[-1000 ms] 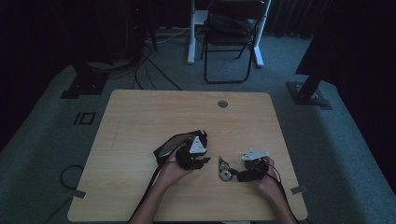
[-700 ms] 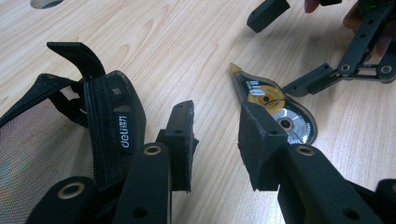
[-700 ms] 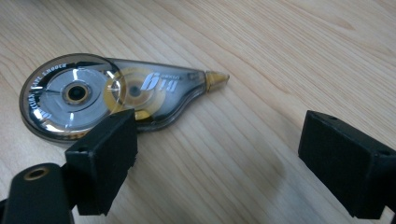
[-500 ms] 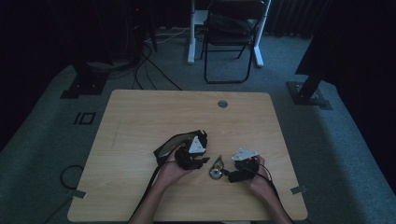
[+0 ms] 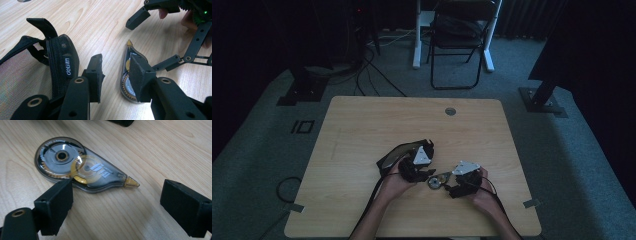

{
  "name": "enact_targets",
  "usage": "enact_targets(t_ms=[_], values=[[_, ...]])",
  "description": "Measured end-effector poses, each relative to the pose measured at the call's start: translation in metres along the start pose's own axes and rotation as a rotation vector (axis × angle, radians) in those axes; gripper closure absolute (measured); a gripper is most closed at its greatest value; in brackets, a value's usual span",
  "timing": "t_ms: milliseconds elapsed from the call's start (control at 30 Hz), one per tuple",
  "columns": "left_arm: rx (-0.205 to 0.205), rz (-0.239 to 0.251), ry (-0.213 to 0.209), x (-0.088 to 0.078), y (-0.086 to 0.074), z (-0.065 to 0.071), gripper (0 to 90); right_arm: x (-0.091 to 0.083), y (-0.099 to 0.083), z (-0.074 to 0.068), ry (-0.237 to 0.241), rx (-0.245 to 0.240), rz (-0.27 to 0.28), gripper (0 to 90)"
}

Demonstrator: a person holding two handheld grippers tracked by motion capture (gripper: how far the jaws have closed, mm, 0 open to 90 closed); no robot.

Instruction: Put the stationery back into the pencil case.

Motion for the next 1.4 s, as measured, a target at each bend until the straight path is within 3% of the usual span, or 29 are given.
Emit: enact_targets(t_ms=[167,500,967,1400], values=[[-0.002,0.008,-0.002,-0.001,0.001,0.000,61.2,-0.011,0.000,0.005,0.010,0.028,0.045,13.1],[-0.008,0.014,-0.006,-0.001,0.001,0.001,60.9,-0.023,-0.004,0.038,-0.026,0.130,0.104,16.7],[-0.014,0.033,-0.017,-0.005,0.002,0.005,59.9,-0.015,0.000,0.072,-0.066,0.240,0.156,19.2],[-0.015,0.015,-0.021,0.001,-0.001,0.011,58.3,-0.003,0.003,0.081,-0.057,0.273,0.145,19.0]])
Point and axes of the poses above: each handheld gripper's, and its own axes: x roughly forward along the jaws, y roughly out of its top, z roughly to its right, the point moved 10 cm from there along x, roughly forward along the jaws, and after that the axes turned 11 degrees about y, right-handed, at the moved point
